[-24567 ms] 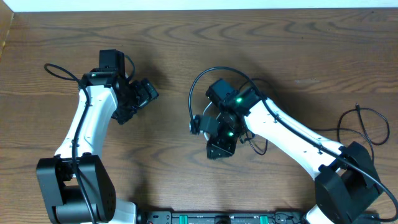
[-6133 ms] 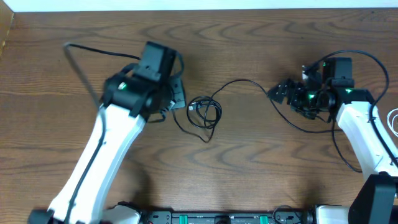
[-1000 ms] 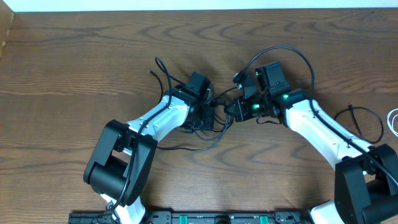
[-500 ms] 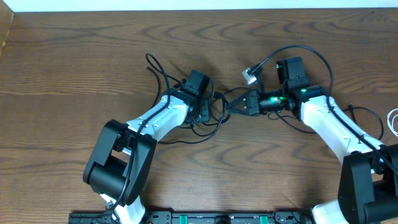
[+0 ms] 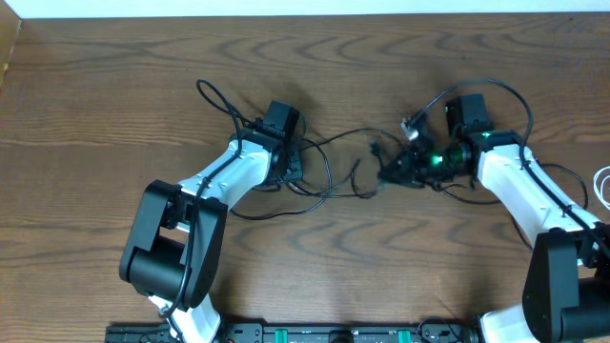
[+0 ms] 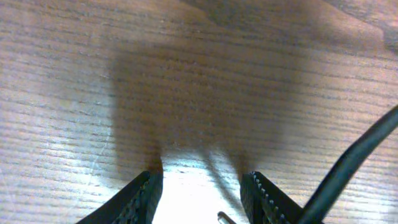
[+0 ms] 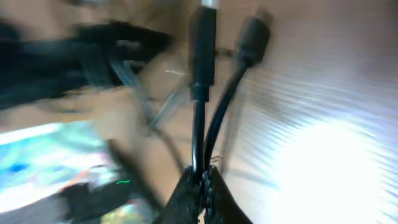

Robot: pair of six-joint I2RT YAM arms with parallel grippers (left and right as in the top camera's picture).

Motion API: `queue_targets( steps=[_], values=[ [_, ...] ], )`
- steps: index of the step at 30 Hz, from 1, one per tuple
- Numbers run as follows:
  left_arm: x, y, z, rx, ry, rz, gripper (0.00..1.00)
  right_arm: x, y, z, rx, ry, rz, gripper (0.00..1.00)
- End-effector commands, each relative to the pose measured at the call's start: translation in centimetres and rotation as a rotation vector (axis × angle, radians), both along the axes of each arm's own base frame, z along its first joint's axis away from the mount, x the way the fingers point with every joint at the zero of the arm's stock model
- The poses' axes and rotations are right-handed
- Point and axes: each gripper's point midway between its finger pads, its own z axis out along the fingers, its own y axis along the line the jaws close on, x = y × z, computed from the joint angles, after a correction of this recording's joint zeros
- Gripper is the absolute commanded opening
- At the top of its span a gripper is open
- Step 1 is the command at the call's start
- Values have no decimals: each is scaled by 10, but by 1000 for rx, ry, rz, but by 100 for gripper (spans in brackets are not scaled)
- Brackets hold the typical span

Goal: Untangle cables
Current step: 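Pull the right gripper rightward, drawing a black cable out, then spread both grippers apart, stretching the black cables across the table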

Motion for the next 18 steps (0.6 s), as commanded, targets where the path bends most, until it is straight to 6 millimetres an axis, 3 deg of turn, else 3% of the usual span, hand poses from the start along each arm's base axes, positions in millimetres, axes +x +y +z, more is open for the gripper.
queue_targets(
  steps=[1, 6, 9, 15, 18],
  values=[
    [-3, 12, -2, 26, 9, 22, 47, 1, -48, -29, -347, -22, -50, 1],
    [3, 30, -2, 21, 12, 92, 47, -15, -83, -43, -553, 46, -65, 1],
    [5, 47, -3, 19, 25, 162, 47, -23, -89, -45, -591, 76, -60, 1],
    [5, 76, -4, 15, 55, 285, 47, -36, -82, -44, -570, 126, -36, 1],
    [6, 83, -4, -21, 64, 314, 46, -47, -58, -40, -485, 148, 16, 1]
  ],
)
